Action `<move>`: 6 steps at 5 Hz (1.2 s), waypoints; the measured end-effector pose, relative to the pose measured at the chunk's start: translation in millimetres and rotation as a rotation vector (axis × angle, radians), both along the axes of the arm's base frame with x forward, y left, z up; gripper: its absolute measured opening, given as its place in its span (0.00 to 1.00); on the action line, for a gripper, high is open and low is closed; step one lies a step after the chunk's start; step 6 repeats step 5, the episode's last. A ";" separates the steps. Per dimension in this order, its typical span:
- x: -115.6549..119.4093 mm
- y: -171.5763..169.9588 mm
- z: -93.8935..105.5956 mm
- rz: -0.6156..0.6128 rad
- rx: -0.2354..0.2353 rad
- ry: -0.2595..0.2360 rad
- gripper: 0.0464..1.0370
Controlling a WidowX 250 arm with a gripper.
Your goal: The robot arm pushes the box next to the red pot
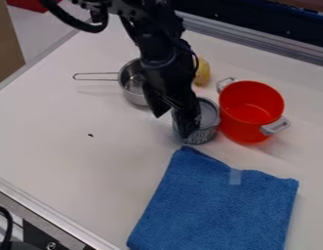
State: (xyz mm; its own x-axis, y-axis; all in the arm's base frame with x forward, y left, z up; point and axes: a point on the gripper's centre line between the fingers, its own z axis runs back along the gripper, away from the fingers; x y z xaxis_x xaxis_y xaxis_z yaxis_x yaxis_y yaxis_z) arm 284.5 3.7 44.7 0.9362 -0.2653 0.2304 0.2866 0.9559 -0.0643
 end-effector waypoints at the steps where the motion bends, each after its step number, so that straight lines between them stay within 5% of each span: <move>1: 9.3 5.6 23.9 0.080 -0.074 -0.038 0.96; 3: 18.8 7.8 52.8 0.184 -0.104 -0.018 0.96; 5: 29.4 36.9 66.5 0.365 -0.125 -0.124 0.96; 6: 29.4 36.9 66.5 0.365 -0.125 -0.124 0.96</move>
